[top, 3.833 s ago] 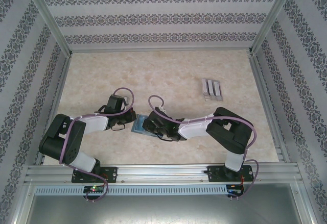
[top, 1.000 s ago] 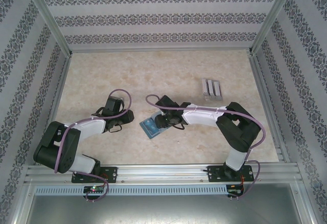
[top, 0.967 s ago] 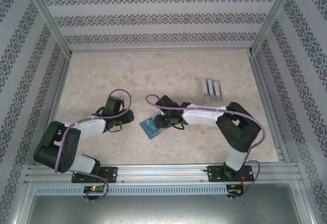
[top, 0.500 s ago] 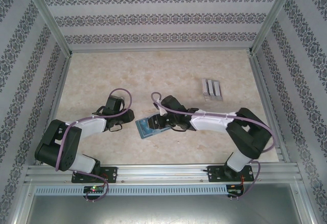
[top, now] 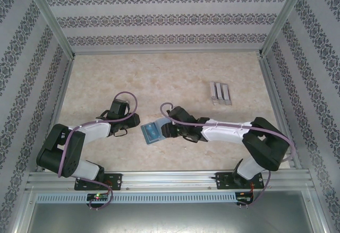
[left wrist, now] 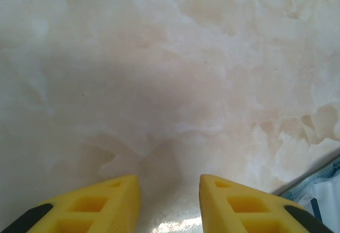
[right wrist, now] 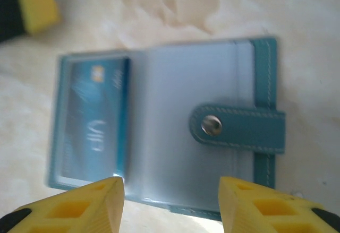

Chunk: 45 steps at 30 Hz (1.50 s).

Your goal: Put the credit cards into the card holder

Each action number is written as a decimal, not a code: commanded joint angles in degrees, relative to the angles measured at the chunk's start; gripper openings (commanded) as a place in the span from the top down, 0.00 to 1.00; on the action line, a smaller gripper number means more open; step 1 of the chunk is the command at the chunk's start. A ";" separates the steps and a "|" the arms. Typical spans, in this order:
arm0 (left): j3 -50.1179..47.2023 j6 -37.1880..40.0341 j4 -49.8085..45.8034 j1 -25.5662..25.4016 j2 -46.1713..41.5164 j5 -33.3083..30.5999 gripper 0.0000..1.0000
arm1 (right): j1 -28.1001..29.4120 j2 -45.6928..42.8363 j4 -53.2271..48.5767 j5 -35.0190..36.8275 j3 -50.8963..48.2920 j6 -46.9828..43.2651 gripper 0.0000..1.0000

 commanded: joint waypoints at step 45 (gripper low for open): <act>-1.01 -2.01 4.87 -0.24 5.76 8.80 0.92 | 3.14 9.69 -0.38 1.52 7.49 5.64 0.68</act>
